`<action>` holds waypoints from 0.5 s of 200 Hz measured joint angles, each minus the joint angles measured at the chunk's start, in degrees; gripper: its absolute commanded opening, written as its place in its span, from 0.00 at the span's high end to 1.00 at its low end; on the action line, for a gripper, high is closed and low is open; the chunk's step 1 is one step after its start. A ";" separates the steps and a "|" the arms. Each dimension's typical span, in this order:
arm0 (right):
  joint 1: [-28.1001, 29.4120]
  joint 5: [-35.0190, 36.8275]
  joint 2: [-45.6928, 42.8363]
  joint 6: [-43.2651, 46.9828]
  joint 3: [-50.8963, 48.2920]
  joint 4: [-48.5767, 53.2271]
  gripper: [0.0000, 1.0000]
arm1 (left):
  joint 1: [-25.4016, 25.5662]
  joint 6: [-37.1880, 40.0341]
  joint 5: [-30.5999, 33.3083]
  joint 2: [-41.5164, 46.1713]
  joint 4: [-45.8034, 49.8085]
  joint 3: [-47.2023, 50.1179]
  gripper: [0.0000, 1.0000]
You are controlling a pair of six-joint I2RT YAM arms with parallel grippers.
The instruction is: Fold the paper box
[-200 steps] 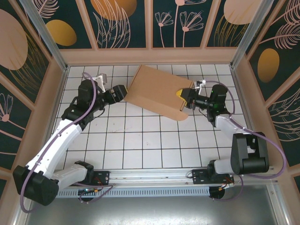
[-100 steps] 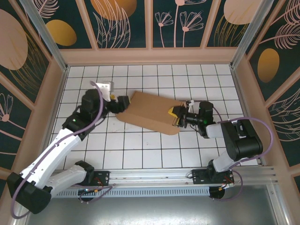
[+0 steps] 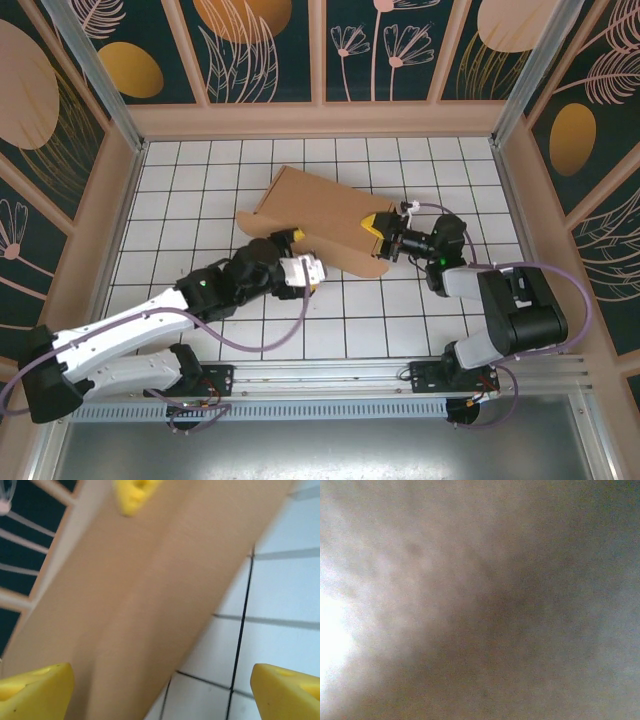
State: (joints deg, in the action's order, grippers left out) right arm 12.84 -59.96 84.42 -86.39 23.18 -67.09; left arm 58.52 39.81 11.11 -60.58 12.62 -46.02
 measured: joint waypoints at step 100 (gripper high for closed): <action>-0.52 2.29 -0.55 -8.52 -3.21 -10.84 0.64 | 0.74 38.03 16.26 -4.50 -33.77 14.67 0.19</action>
State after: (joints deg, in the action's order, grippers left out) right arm 12.32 -57.67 83.88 -94.91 19.97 -77.93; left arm 59.27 77.84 27.38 -65.08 -21.15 -31.35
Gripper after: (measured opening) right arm 0.533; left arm 0.831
